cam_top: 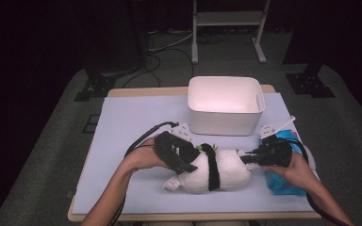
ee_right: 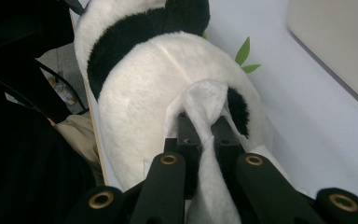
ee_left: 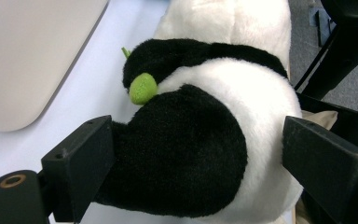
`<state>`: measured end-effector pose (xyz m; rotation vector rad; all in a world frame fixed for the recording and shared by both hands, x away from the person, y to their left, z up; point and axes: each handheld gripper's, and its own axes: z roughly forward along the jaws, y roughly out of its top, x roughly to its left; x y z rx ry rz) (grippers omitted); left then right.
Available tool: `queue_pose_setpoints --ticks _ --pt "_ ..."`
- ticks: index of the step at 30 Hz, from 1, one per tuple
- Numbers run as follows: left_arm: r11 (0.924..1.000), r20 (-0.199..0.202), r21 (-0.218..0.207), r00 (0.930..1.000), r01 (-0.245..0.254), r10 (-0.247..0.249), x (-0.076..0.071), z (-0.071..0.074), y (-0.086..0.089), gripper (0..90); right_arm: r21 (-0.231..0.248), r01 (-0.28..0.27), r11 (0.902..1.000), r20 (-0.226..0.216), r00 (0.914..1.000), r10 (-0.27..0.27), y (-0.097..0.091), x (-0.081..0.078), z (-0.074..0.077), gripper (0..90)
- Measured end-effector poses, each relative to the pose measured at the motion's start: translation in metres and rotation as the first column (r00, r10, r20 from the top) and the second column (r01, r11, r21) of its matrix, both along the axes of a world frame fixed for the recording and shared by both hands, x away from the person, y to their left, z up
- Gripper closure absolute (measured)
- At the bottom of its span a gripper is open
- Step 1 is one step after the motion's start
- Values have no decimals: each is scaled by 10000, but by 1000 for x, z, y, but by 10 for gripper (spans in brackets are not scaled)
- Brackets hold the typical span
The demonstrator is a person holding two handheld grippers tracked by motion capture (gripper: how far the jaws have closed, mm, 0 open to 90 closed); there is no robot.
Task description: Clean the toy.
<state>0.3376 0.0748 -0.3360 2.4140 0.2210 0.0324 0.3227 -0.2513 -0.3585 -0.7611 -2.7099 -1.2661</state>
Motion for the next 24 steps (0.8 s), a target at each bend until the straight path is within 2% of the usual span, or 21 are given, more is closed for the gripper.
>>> queue_pose_setpoints --ticks 6,12,15,19,24 --pt "9999 -108 -106 9999 72 -73 -1 -3 0 115 -21 -76 10000 62 10000 76 0 0 1 845" --pt "9997 -169 -197 9998 142 -145 -2 -3 -2 133 166 77 9998 382 9992 -83 -9 -2 14 844" --pt "9996 -166 -193 9997 191 -195 -2 -3 -1 133 2 10 10000 521 9986 -10 -7 -3 20 844" --pt "9991 -106 -290 9995 299 -302 -3 -4 -3 133 45 -110 9999 653 9978 107 -5 -4 26 843" --pt "9989 -80 -332 9994 336 -338 -3 -3 -6 133 -266 -287 9992 832 9961 309 5 -4 32 842"
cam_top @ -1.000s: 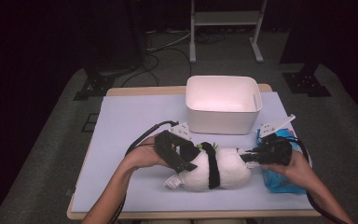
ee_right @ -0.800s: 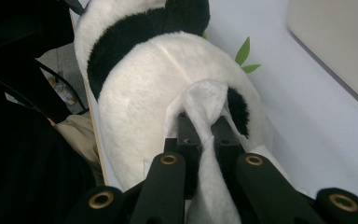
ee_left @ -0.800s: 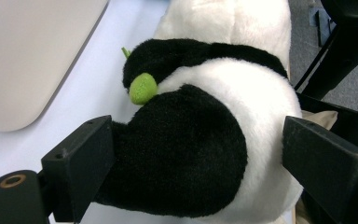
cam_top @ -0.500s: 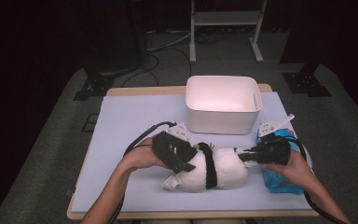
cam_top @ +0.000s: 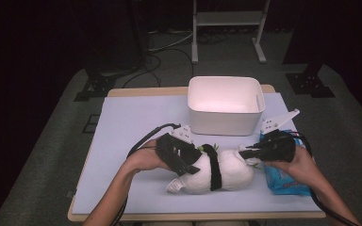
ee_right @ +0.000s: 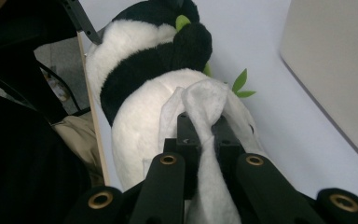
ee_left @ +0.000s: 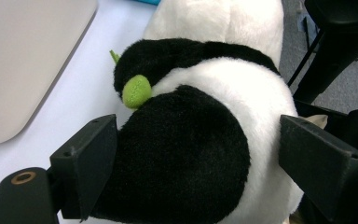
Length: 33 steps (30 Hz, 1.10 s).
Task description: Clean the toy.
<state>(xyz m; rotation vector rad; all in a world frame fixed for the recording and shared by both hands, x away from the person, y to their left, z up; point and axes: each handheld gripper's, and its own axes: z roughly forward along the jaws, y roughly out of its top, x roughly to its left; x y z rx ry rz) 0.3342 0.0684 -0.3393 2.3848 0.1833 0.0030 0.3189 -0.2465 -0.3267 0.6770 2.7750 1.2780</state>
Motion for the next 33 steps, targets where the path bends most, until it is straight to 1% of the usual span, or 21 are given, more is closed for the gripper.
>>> queue_pose_setpoints --ticks 3,7,9,19,21,26,28,33 --pt "10000 74 -41 10000 48 -47 -1 0 -3 133 -26 -175 9998 13 9998 175 6 1 3 841" --pt "9999 111 12 9999 116 -116 -1 2 -7 133 -292 -468 9985 32 9989 470 18 1 5 841" --pt "9998 122 111 9998 144 -145 -1 2 -8 132 -373 -530 9979 -24 9986 529 23 1 4 841" --pt "9998 87 156 9999 109 -110 1 3 -12 132 -594 -727 9956 36 9973 731 35 2 4 840" --pt "9999 61 124 9999 95 -96 2 3 -12 132 -686 -756 9948 136 9970 767 36 2 4 840" --pt "9999 24 75 9999 113 -113 3 3 -13 133 -881 -803 9929 160 9965 820 38 2 5 839" --pt "10000 3 22 10000 95 -95 4 3 -13 134 -913 -770 9928 190 9967 791 34 2 5 838" --pt "9999 3 -58 9999 135 -135 5 3 -13 135 -848 -506 9951 140 9986 519 23 0 5 837"
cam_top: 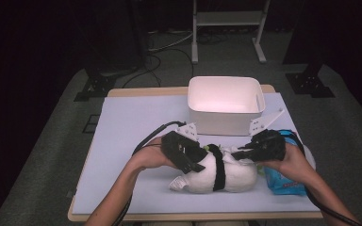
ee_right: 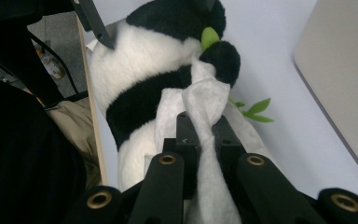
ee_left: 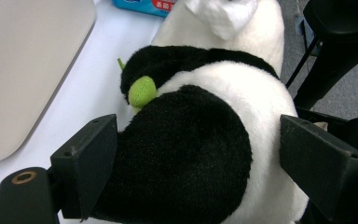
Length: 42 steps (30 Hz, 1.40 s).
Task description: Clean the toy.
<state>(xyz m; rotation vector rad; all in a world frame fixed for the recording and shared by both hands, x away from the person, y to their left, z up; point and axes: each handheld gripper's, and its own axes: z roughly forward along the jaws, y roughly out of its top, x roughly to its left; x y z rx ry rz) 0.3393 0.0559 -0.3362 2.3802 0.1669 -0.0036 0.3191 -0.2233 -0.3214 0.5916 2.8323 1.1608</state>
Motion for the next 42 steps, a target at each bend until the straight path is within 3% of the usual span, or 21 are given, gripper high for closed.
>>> queue_pose_setpoints --ticks 16,21,32,39,42 --pt "10000 126 -77 9999 -41 42 0 5 2 136 150 433 9989 -113 9990 -432 -25 -5 -6 837" --pt "9999 83 -104 10000 -41 42 0 2 2 136 173 465 9988 -155 9988 -462 -26 -5 -5 838" --pt "9999 27 -110 10000 0 1 1 1 1 136 2 -131 9999 -110 9999 131 4 1 2 838" --pt "9999 35 -111 10000 -20 21 0 1 1 135 -576 -731 9957 -35 9973 730 31 4 -1 837" --pt "9998 25 -195 10000 -68 69 0 1 1 135 -898 -734 9932 -43 9973 733 37 4 -3 837"
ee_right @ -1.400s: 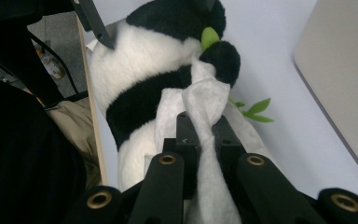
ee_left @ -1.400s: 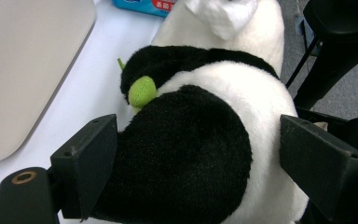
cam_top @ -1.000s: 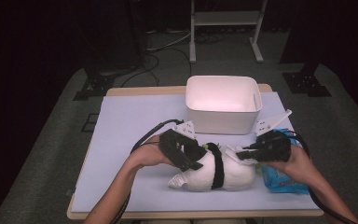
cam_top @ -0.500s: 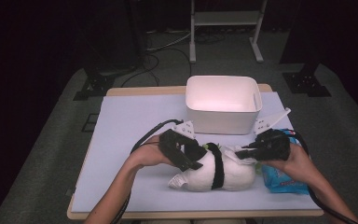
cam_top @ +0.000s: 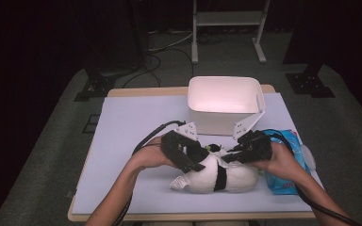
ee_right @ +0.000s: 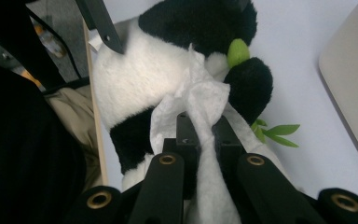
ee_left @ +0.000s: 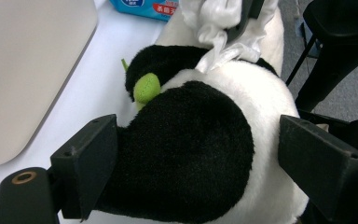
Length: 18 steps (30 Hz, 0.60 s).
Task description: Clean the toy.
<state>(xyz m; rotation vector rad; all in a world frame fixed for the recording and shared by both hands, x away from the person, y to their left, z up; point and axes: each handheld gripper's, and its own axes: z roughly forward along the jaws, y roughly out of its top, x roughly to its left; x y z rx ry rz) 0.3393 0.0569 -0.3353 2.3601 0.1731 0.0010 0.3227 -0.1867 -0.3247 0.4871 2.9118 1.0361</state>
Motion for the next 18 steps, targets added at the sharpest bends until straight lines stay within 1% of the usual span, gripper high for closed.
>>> queue_pose_setpoints --ticks 2,5,6,9,10,12,15,17,18 --pt "10000 -16 -83 10000 -21 21 0 0 1 134 -146 -11 9999 42 10000 12 -1 2 -2 838" --pt "9999 16 -150 10000 8 -8 -2 2 1 134 -16 97 10000 -130 9999 -97 -4 2 -5 838" --pt "9999 58 -159 10000 10 -9 -2 2 0 133 -8 58 10000 -121 9999 -58 -6 2 -5 838" --pt "9998 93 -205 9999 56 -54 -4 4 0 133 111 179 9998 -230 9996 -176 -10 2 -7 838" --pt "9998 93 -205 9999 56 -54 -4 4 0 132 111 179 9998 -230 9996 -176 -10 2 -7 838" --pt "9997 167 -253 9999 18 -13 -4 6 2 132 266 304 9992 -274 9992 -297 -17 2 -9 838" --pt "9998 223 -215 9997 -57 62 -5 8 4 119 362 412 9985 -244 9989 -404 -21 2 -10 838" --pt "9998 188 -200 9998 -82 85 -6 9 5 108 410 511 9979 -193 9985 -503 -24 2 -10 838" --pt "9997 103 -223 9999 -83 85 -6 8 7 108 442 559 9975 -197 9983 -551 -26 2 -10 838"
